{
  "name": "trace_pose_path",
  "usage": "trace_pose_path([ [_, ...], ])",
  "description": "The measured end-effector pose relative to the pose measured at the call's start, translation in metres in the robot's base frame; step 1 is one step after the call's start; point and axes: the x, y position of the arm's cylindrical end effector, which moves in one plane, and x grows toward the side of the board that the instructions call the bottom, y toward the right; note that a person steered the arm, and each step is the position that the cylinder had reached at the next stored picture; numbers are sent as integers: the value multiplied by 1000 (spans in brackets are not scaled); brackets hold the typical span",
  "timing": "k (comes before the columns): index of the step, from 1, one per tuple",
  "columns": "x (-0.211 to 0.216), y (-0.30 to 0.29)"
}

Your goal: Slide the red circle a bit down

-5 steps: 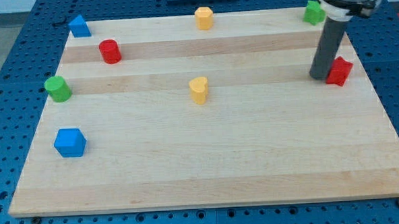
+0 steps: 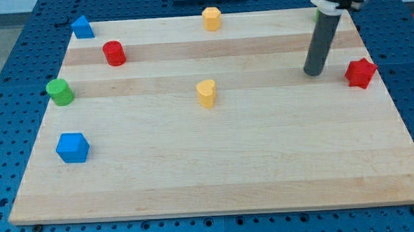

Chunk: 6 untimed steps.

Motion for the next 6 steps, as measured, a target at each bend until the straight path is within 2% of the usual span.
trace_pose_path([
  [2,-82,-112],
  [3,-105,-181],
  [5,-113,-316],
  [6,-113,-354],
])
